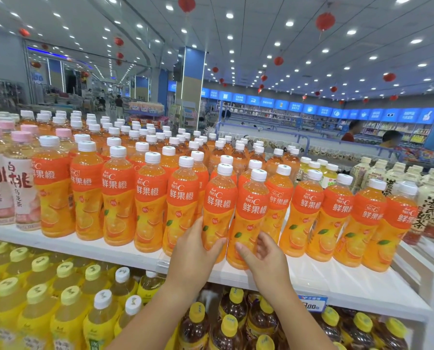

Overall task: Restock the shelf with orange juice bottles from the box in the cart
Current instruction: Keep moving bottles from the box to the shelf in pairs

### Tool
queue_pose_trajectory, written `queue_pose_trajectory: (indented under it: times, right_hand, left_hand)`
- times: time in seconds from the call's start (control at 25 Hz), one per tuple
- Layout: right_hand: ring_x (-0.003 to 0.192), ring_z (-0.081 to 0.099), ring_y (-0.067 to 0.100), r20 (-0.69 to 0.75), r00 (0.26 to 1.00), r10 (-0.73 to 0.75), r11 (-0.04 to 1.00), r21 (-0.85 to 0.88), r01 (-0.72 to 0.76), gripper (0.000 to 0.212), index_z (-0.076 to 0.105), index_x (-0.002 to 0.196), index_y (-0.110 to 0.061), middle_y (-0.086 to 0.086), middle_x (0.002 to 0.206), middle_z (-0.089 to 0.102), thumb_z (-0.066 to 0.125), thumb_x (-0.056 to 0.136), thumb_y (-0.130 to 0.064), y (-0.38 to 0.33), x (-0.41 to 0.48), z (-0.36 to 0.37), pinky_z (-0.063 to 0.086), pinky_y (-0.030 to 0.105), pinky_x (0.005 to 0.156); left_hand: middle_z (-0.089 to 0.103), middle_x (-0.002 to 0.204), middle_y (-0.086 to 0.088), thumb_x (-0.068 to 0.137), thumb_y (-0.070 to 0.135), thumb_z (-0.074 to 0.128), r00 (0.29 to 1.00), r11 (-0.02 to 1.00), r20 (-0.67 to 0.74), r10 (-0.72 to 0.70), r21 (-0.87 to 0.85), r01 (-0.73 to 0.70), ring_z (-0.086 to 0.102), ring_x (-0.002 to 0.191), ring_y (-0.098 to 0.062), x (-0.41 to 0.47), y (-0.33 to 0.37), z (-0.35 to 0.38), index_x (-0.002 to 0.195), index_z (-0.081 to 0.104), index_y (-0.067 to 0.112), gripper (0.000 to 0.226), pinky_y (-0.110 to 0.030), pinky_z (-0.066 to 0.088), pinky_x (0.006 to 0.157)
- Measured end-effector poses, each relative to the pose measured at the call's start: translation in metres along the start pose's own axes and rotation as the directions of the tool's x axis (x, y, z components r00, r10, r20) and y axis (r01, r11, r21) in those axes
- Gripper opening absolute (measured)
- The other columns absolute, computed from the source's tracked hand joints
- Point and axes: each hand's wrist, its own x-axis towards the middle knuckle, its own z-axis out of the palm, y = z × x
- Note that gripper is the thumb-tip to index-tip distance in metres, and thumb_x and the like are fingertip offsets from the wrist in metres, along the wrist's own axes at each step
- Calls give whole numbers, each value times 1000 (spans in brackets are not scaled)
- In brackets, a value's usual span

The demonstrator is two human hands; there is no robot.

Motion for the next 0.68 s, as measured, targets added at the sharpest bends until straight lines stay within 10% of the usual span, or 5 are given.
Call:
queue_pose_trajectory:
  times: [0.68]
  right_hand:
    - [107,68,-1,-21,999,43,998,-52,-44,36,65,123,-29,-18,115,73,76,89,-32,-7,-4,7,56,28,93]
  left_hand:
    - [67,112,22,89,41,71,995,996,34,-89,-21,90,63,103,1,-1,7,-3,127,58,32,41,-26,56,88]
